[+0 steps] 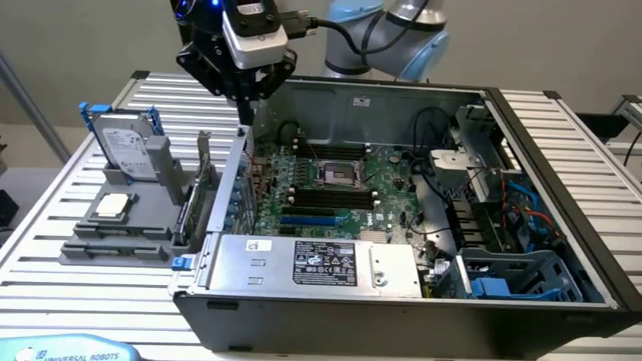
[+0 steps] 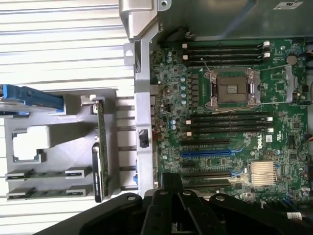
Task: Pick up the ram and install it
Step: 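Reach for the ram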
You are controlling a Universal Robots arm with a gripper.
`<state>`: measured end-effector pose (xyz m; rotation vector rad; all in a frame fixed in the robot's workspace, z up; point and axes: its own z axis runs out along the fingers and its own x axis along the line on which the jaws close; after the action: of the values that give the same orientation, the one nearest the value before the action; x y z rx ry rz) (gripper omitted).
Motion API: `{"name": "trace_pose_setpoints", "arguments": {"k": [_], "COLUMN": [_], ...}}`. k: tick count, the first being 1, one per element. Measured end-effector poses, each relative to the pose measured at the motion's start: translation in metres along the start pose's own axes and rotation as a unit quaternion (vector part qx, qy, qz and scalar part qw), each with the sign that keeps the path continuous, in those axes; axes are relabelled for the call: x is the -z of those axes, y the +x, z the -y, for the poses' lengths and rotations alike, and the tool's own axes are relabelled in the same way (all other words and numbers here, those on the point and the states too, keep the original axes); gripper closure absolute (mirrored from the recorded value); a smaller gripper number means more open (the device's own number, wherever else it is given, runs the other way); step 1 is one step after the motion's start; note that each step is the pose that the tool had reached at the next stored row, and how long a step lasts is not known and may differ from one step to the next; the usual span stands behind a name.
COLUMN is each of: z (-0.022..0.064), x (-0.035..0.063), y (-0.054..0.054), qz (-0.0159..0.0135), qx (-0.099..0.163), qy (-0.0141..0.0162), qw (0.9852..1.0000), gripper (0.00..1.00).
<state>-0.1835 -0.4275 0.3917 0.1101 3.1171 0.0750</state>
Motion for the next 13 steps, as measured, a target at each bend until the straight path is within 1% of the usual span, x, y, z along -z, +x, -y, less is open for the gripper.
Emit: {"name": "trace_pose_setpoints", "arguments": {"k": [13], "z": [0.0215], "x": [-0.0012], "y": [0.058], "qz": [-0.0001], "qx": [0.000], "qy": [0.0000], "qw": [1.0000], "gripper": [0.89]}}
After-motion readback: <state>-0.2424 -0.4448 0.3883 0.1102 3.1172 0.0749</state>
